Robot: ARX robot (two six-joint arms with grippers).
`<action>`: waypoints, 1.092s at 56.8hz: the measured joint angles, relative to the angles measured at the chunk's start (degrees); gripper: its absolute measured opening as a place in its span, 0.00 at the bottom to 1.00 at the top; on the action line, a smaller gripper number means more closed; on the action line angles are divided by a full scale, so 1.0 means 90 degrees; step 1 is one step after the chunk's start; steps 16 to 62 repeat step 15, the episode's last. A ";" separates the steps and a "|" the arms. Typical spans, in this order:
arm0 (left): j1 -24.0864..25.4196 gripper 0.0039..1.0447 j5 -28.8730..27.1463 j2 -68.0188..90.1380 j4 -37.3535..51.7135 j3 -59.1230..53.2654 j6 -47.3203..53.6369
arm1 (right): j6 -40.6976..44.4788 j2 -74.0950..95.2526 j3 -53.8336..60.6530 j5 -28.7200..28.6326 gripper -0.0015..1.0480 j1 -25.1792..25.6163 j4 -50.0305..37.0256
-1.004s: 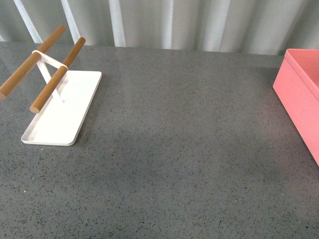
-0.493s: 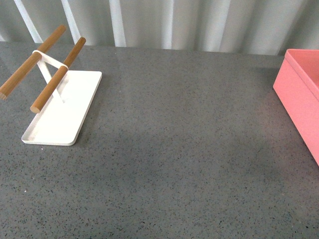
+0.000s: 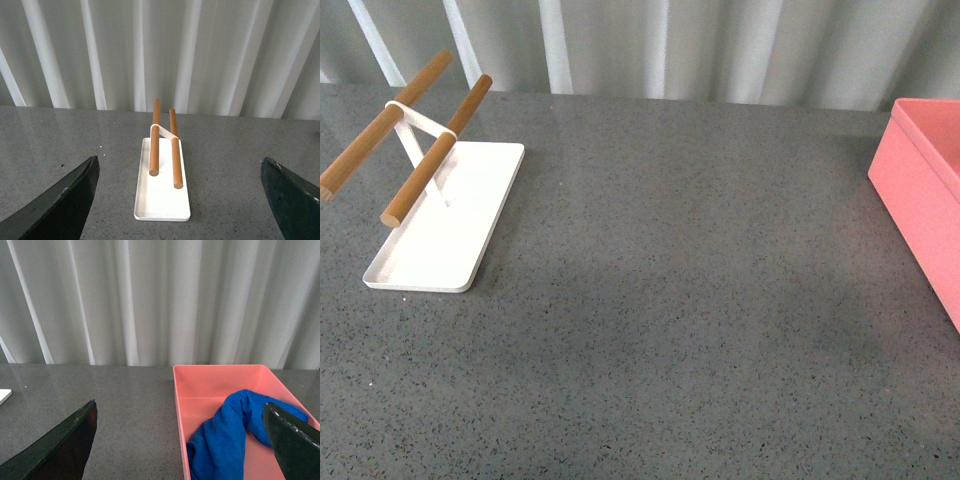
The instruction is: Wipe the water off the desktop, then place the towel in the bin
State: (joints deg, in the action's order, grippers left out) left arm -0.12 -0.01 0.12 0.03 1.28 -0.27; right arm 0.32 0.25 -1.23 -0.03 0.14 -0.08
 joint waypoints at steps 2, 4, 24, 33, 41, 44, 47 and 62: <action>0.0000 0.94 0.0000 0.0000 0.0000 0.0000 0.0002 | 0.0000 0.0000 0.0000 0.0000 0.93 0.0000 0.0000; 0.0000 0.94 0.0000 0.0000 0.0000 0.0000 0.0002 | 0.0000 0.0000 0.0000 0.0000 0.93 0.0000 0.0000; 0.0000 0.94 0.0000 0.0000 0.0000 0.0000 0.0002 | 0.0000 0.0000 0.0000 0.0000 0.93 0.0000 0.0000; 0.0000 0.94 0.0000 0.0000 0.0000 0.0000 0.0002 | 0.0000 0.0000 0.0000 0.0000 0.93 0.0000 0.0000; 0.0000 0.94 0.0000 0.0000 0.0000 0.0000 0.0002 | 0.0000 0.0000 0.0000 0.0000 0.93 0.0000 0.0000; 0.0000 0.94 0.0000 0.0000 0.0000 0.0000 0.0002 | 0.0000 0.0000 0.0000 0.0000 0.93 0.0000 0.0000; 0.0000 0.94 0.0000 0.0000 0.0000 0.0000 0.0002 | 0.0000 0.0000 0.0000 0.0000 0.93 0.0000 0.0000; 0.0000 0.94 0.0000 0.0000 0.0000 0.0000 0.0002 | 0.0000 0.0000 0.0000 0.0000 0.93 0.0000 0.0000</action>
